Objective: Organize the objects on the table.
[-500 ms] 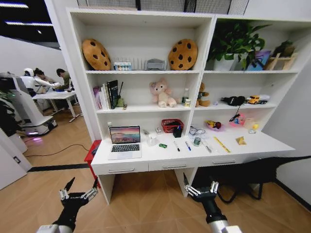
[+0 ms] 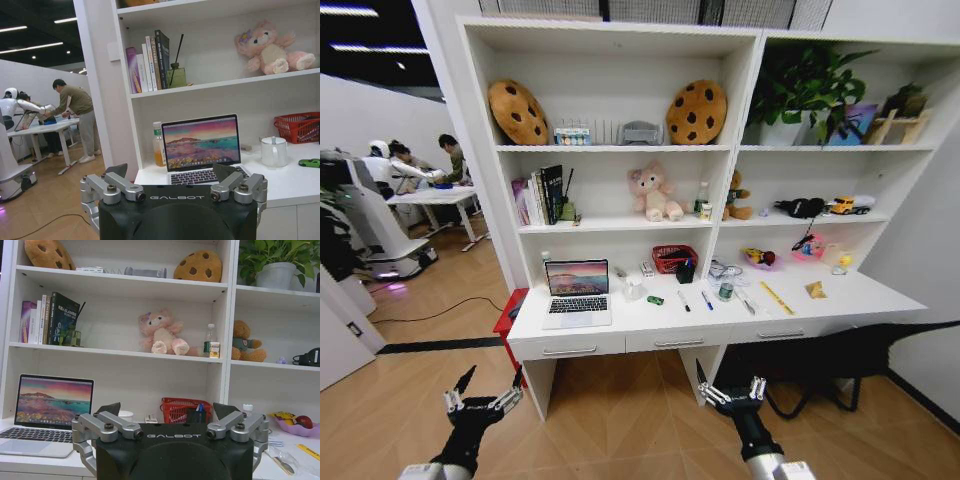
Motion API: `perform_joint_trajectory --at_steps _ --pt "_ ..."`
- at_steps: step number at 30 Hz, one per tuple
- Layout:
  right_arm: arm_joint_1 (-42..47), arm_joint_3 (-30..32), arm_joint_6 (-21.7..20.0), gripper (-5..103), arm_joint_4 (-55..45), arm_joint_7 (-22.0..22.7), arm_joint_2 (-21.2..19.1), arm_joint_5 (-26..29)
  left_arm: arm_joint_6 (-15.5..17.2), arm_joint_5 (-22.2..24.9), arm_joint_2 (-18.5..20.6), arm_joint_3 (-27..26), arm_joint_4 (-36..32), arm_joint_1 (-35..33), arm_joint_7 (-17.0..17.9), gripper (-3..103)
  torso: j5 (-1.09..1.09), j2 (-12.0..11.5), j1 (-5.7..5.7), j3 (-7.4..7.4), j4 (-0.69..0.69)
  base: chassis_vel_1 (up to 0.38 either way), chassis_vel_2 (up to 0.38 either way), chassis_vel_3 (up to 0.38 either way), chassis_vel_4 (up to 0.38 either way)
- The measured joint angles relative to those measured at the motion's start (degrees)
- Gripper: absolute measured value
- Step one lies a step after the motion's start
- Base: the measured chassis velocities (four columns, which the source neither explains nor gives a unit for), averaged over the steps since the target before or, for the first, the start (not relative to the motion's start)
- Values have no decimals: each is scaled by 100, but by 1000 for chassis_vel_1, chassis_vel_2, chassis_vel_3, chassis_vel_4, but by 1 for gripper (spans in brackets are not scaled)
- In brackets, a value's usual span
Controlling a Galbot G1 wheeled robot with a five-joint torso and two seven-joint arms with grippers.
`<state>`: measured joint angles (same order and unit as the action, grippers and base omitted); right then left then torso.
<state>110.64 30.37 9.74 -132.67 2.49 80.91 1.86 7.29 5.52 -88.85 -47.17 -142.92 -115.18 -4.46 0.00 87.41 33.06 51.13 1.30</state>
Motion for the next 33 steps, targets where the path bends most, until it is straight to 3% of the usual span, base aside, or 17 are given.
perform_joint_trajectory --at_steps 33 --pt "4 -18 66 100 111 -12 65 -2 -86 -84 -12 -23 78 -15 -22 97 0 1 -2 0 0 -24 20 25 -22"
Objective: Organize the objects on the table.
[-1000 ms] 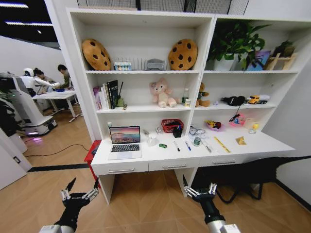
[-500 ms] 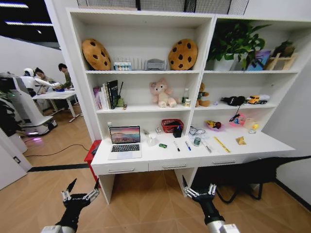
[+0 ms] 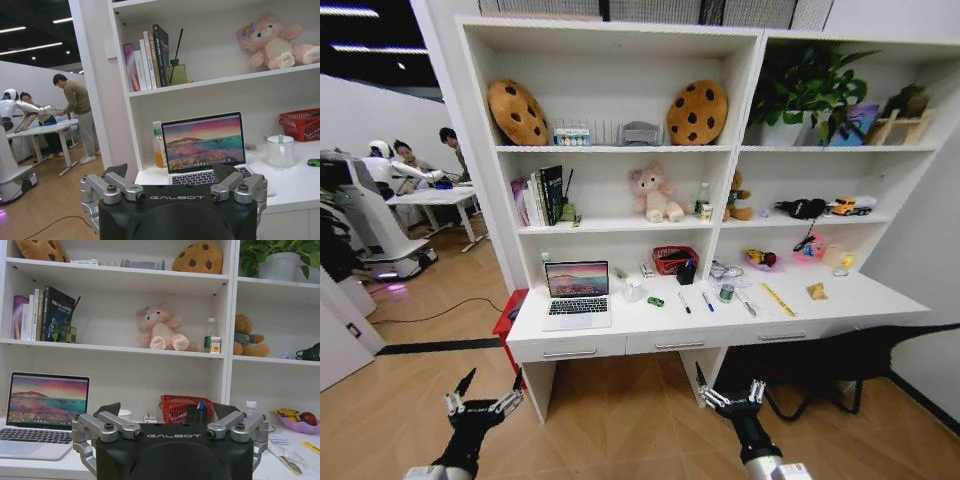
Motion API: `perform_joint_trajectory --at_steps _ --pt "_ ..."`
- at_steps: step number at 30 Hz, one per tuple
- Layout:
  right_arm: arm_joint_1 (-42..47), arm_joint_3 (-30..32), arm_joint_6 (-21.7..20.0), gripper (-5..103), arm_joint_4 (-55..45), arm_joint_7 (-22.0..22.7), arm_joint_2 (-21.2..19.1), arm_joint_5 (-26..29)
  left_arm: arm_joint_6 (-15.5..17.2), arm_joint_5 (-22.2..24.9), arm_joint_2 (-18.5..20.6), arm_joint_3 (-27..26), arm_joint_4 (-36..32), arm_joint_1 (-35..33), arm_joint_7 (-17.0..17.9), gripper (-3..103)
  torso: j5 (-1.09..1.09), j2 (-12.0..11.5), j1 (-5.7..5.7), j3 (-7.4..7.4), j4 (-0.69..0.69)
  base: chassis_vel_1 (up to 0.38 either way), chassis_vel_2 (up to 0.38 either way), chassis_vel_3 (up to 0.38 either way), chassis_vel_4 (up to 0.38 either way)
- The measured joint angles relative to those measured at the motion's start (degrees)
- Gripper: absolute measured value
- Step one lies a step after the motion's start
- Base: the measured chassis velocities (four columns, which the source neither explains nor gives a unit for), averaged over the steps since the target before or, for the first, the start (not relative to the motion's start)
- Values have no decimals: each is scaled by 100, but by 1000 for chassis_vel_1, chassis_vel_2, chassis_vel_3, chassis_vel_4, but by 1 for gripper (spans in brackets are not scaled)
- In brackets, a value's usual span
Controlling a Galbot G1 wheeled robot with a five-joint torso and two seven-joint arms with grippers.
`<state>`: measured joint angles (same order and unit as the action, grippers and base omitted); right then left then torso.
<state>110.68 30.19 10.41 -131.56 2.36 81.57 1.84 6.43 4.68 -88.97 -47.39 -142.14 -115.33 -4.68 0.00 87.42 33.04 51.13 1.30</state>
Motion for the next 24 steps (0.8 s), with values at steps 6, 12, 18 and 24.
perform_joint_trajectory --at_steps 6,12,18,24 --pt "15 -1 29 100 -12 -17 -16 -2 -3 0 4 3 13 -2 -4 97 0 -1 1 0 0 -202 194 207 -196" --pt "18 -7 101 100 -37 -53 -31 5 -12 -8 8 20 40 -8 -5 97 1 -1 1 0 -1 -254 250 261 -267" --pt "5 -19 128 100 -31 -59 -31 -3 -14 -28 11 20 57 -9 3 97 1 0 1 0 0 -308 314 330 -327" --pt "103 57 292 100 -149 58 -121 -201 97 16 131 -149 -28 -6 114 98 -1 -3 6 2 1 -347 366 349 -354"
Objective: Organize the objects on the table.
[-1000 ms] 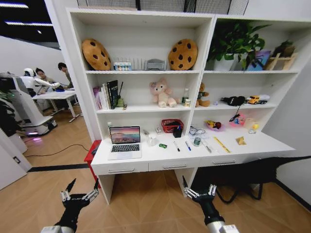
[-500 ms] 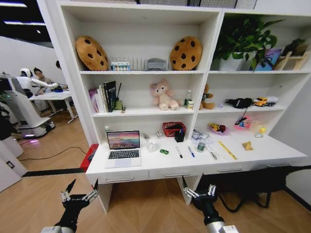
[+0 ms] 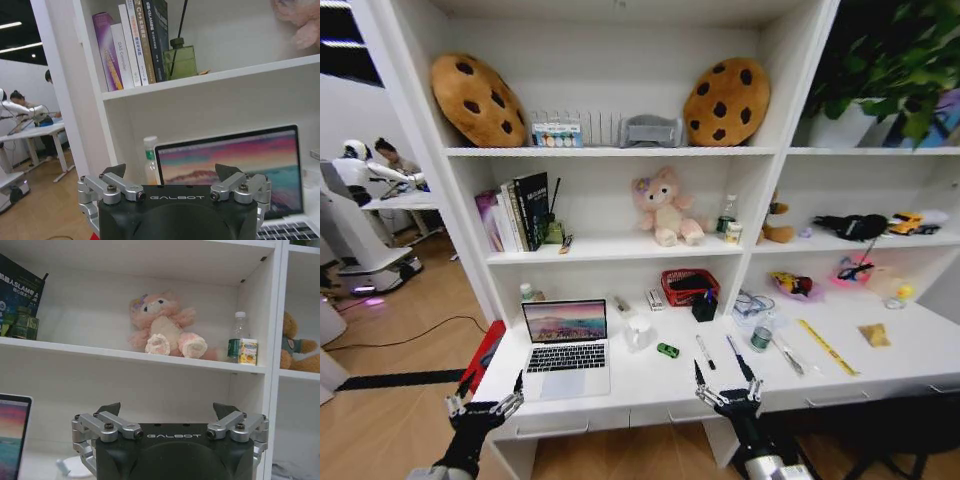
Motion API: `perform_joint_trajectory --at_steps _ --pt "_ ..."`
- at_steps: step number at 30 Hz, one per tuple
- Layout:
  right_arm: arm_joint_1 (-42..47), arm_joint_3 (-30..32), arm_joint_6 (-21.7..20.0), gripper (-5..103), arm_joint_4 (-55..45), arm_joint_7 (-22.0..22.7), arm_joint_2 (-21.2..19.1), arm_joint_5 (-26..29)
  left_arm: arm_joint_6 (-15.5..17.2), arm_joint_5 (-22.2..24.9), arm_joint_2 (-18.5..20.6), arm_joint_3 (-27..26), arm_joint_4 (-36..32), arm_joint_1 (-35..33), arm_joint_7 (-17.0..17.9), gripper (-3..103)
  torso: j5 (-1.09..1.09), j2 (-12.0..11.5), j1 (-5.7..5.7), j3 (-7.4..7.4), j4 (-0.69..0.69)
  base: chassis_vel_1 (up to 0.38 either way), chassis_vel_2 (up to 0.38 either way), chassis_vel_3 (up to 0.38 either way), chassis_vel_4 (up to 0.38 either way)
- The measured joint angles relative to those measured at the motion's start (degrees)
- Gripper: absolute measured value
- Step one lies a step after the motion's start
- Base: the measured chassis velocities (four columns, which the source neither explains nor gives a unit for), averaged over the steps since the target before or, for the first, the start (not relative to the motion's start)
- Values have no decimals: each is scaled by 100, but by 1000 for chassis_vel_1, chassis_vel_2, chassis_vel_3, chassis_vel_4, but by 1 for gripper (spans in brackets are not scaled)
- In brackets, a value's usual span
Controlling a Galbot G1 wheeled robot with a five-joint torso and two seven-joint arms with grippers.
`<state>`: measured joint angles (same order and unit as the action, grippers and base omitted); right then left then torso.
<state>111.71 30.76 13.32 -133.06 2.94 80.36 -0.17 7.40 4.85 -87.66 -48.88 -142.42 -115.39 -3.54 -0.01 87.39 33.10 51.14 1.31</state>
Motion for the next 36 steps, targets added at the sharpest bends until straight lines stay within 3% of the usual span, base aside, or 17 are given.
perform_joint_trajectory --at_steps 3,7,12,14,15,17,19,21,22,23,24,25,27,28,31,32,36 --pt "5 21 18 100 -22 19 -57 -6 21 35 65 -111 -28 14 11 98 -1 -1 4 1 0 -237 286 246 -324" --pt "-158 21 -15 100 1 32 -377 149 81 299 352 -804 -77 77 20 98 -4 -1 4 1 0 -156 151 45 -67" --pt "-181 3 41 100 215 46 -548 225 296 725 1089 -1264 98 255 -22 98 0 3 -9 -3 -4 27 -2 -8 43" --pt "-154 76 111 100 328 98 -565 244 258 734 2043 -1405 601 333 -149 96 0 7 -14 -4 -1 63 -111 -62 64" --pt "-154 76 111 100 328 98 -565 244 258 734 2043 -1405 601 333 -149 96 0 7 -14 -4 -1 67 -106 -62 45" --pt "-193 150 124 100 397 111 -578 250 136 744 2696 -1526 969 375 -277 86 -5 7 -13 -4 -1 44 -53 -40 22" --pt "-204 161 125 100 410 112 -579 250 107 750 2833 -1560 1038 386 -311 86 -4 7 -13 -4 0 11 -27 -7 0" --pt "-237 224 133 100 491 114 -596 236 -69 817 3744 -1764 1414 440 -681 69 -2 3 -6 -1 -5 4 17 28 -5" --pt "-237 224 133 100 491 114 -596 236 -69 817 3744 -1764 1414 440 -681 69 -2 3 -6 -1 -5 9 34 55 -11" --pt "-237 238 135 100 531 118 -594 230 -184 847 4268 -1832 1609 484 -920 69 0 2 -3 -1 -2 -22 34 55 -12" --pt "-237 251 136 100 590 125 -567 225 -258 996 4828 -1823 1823 572 -1104 58 0 1 -2 0 -2 0 0 0 0" --pt "-237 251 136 100 590 125 -567 225 -258 996 4828 -1823 1823 572 -1104 58 0 1 -2 0 -2 0 0 0 0" --pt "-254 261 137 100 675 142 -513 219 -238 1294 5466 -1695 2003 805 -1311 52 0 1 -1 0 2 0 0 0 0" --pt "-254 261 137 100 675 142 -513 219 -238 1294 5466 -1695 2003 805 -1311 52 0 1 -1 0 2 0 0 0 0" --pt "-296 261 145 100 843 152 -448 203 -209 1557 6424 -1516 2155 1078 -1752 36 0 1 -3 -1 0 0 0 0 0" --pt "-296 261 145 100 843 152 -448 203 -209 1557 6424 -1516 2155 1078 -1752 36 0 1 -3 -1 0 0 0 0 0" --pt "-387 258 154 100 1015 151 -387 192 -319 1638 7275 -1451 2410 1293 -2301 20 0 1 -4 0 -1 0 0 0 0"
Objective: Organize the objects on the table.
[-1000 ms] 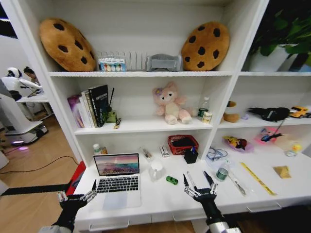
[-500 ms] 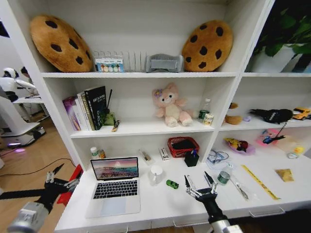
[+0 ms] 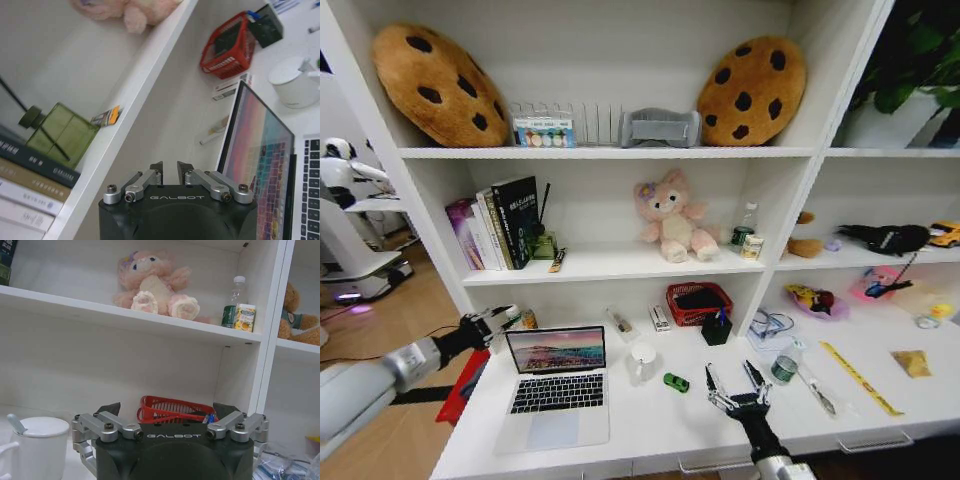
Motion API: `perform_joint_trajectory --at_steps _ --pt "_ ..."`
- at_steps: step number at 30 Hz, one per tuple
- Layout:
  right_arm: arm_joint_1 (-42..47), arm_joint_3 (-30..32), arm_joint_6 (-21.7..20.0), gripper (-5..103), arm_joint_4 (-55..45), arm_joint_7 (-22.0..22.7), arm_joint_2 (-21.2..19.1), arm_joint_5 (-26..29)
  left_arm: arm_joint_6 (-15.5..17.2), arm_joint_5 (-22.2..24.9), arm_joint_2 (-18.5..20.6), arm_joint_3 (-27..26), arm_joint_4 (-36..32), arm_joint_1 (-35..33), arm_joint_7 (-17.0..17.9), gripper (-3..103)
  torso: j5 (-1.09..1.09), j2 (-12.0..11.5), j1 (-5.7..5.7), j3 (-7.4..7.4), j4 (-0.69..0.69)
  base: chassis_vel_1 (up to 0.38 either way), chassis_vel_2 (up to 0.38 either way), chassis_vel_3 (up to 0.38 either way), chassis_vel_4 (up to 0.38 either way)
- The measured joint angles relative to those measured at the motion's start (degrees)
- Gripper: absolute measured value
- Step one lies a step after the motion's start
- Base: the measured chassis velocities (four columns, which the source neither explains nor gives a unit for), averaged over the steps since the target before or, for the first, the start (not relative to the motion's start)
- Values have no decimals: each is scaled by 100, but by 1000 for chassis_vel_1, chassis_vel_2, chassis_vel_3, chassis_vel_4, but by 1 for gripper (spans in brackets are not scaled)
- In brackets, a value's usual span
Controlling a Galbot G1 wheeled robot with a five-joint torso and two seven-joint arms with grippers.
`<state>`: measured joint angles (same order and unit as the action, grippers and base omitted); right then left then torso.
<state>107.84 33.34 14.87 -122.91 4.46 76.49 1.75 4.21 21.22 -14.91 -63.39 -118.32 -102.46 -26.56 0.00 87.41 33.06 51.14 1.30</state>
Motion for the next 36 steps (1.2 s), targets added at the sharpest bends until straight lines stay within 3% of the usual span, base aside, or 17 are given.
perform_joint_trajectory --at_steps 5,9,11,14,17,30,36 --pt "-51 5 0 100 134 -2 28 2 -140 112 616 -7 296 65 -512 4 -1 0 0 0 -1 0 0 0 0" --pt "-107 17 6 100 249 -5 30 4 -241 246 1247 -37 618 18 -746 0 0 0 -1 -1 0 0 0 0 0" --pt "-135 17 8 100 282 -6 25 8 -258 296 1499 -64 761 -39 -746 0 2 1 -1 0 0 0 0 0 0" --pt "-144 16 8 100 291 -7 23 9 -262 309 1569 -73 799 -66 -744 0 2 1 -1 -1 1 0 0 0 0" --pt "-181 -5 8 100 342 -10 4 13 -264 318 1964 -122 980 -263 -715 0 1 1 -1 -1 0 0 0 0 0" --pt "-224 22 77 100 439 -17 19 27 -365 238 2663 -283 1297 -816 -849 0 1 1 -1 -1 0 0 0 0 0" --pt "-245 66 183 100 524 -29 70 68 -471 458 3215 -481 1527 -1214 -808 0 -1 1 -1 -1 -2 0 0 0 0"
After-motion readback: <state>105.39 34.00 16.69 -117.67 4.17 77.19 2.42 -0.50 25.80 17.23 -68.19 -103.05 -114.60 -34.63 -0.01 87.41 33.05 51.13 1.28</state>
